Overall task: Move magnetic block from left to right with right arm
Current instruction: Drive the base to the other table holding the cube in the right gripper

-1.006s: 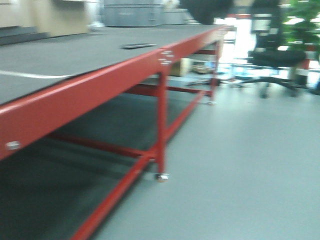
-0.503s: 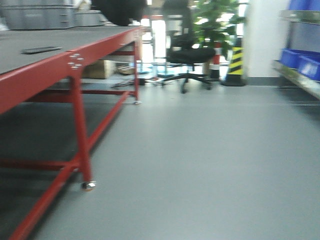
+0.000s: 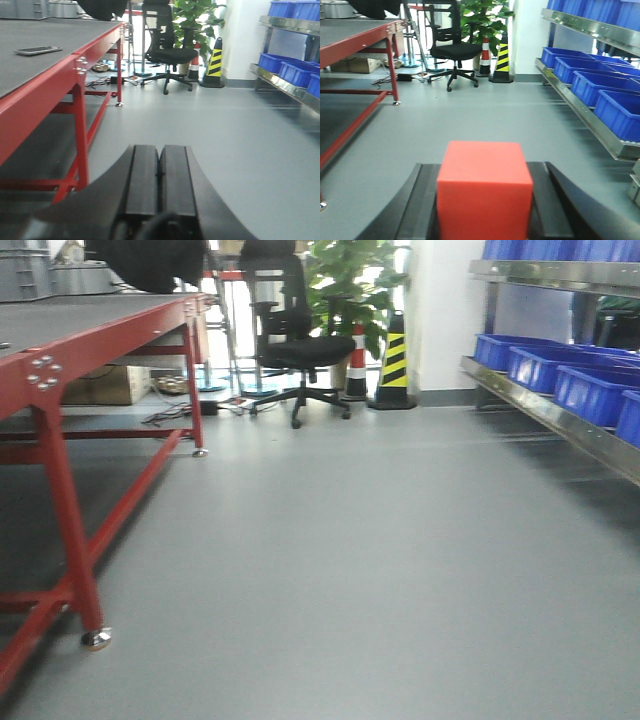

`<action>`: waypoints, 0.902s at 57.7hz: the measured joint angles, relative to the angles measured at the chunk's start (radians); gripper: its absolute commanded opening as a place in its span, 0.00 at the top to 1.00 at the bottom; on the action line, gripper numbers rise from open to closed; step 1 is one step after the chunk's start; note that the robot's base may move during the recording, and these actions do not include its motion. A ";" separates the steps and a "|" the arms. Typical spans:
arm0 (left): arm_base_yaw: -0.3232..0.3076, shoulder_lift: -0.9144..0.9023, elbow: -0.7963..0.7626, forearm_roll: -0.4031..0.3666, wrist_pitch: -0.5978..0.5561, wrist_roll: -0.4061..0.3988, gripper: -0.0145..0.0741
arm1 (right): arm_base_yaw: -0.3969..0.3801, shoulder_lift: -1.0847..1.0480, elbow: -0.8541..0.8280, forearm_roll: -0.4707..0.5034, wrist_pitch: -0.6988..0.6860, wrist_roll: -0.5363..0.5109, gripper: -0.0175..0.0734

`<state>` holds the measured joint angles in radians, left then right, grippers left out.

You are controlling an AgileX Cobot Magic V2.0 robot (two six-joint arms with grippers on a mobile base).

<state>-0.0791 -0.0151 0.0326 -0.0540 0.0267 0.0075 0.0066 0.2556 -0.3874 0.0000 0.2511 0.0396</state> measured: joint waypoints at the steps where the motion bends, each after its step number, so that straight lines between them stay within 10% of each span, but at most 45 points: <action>1: 0.000 0.000 0.000 0.000 0.000 0.000 0.98 | 0.000 0.000 0.000 0.000 0.000 0.000 0.46; 52: 0.000 0.000 0.000 0.000 0.002 0.000 0.98 | 0.000 0.000 0.000 0.000 -0.002 0.000 0.46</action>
<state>-0.0791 -0.0151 0.0326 -0.0540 0.0285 0.0075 0.0066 0.2556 -0.3871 0.0000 0.2489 0.0396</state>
